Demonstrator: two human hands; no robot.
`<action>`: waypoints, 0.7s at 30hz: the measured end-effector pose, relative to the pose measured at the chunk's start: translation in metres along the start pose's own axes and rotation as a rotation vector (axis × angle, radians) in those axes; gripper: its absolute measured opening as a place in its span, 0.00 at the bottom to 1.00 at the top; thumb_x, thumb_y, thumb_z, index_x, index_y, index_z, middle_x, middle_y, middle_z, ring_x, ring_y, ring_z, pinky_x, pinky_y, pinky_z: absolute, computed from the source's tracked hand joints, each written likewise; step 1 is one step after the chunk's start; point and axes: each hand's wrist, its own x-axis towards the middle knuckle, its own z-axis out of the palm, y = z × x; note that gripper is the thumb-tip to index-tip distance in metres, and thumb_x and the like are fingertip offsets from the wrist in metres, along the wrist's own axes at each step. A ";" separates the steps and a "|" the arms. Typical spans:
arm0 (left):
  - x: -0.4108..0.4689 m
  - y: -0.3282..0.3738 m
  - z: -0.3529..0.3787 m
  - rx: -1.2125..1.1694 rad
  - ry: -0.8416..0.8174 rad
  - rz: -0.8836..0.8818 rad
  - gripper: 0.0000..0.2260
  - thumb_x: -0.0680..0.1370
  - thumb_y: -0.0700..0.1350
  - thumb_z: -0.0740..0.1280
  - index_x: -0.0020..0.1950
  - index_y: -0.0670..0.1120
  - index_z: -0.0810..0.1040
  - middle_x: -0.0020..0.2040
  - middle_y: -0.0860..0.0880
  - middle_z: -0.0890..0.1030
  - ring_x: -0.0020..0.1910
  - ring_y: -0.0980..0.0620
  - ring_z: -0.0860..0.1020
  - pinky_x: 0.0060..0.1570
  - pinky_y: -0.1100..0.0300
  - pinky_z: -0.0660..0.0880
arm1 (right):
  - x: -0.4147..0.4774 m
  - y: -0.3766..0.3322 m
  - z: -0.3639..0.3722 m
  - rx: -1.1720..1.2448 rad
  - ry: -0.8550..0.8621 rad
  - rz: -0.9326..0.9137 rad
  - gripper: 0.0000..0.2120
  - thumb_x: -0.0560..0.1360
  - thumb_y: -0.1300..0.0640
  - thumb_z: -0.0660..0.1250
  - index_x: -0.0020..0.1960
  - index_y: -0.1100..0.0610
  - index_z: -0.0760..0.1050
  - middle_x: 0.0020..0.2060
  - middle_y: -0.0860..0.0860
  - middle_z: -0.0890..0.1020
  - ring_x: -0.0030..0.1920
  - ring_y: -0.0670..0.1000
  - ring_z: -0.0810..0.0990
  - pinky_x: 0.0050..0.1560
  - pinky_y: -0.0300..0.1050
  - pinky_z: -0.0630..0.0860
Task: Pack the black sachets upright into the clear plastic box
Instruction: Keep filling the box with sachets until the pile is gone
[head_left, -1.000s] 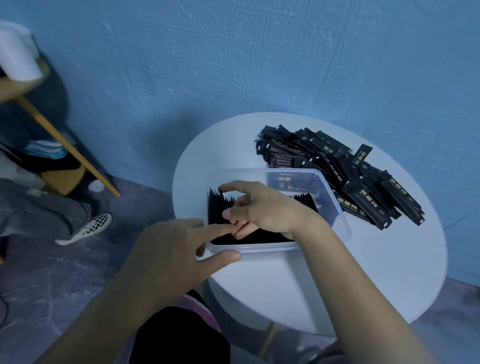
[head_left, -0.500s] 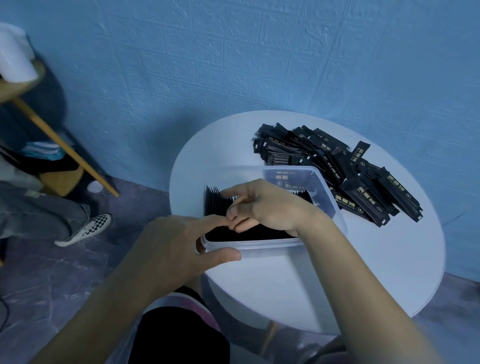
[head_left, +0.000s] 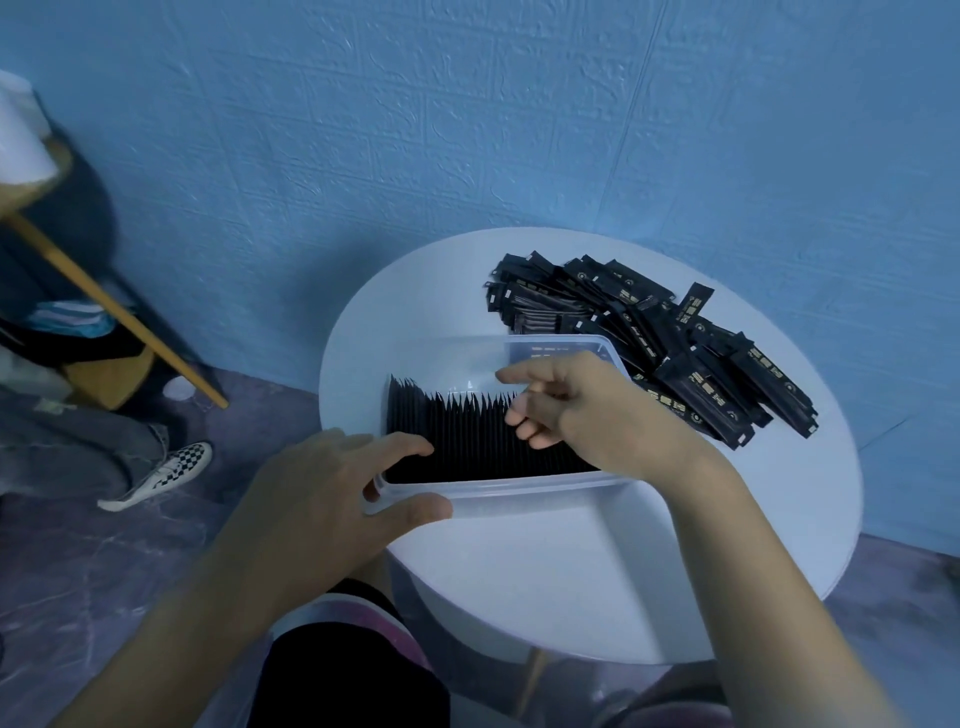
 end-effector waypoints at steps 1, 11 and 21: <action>0.000 0.000 0.000 -0.012 -0.019 -0.011 0.38 0.68 0.82 0.47 0.64 0.63 0.77 0.44 0.61 0.81 0.42 0.62 0.75 0.40 0.73 0.61 | -0.004 0.002 -0.005 0.013 0.042 -0.025 0.15 0.82 0.65 0.61 0.64 0.54 0.78 0.41 0.52 0.84 0.41 0.50 0.83 0.49 0.48 0.83; 0.000 -0.004 -0.009 -0.086 -0.040 -0.078 0.41 0.63 0.85 0.45 0.63 0.65 0.76 0.51 0.63 0.81 0.44 0.70 0.73 0.40 0.73 0.65 | -0.030 0.066 -0.074 -0.517 0.643 0.111 0.10 0.77 0.59 0.68 0.55 0.47 0.82 0.45 0.44 0.83 0.49 0.53 0.79 0.52 0.48 0.74; 0.005 -0.008 -0.009 -0.053 -0.109 -0.085 0.37 0.67 0.83 0.45 0.65 0.67 0.73 0.47 0.65 0.77 0.45 0.67 0.73 0.39 0.67 0.68 | -0.044 0.107 -0.079 -0.569 0.574 0.223 0.22 0.73 0.51 0.76 0.66 0.51 0.78 0.62 0.51 0.78 0.63 0.58 0.73 0.58 0.47 0.67</action>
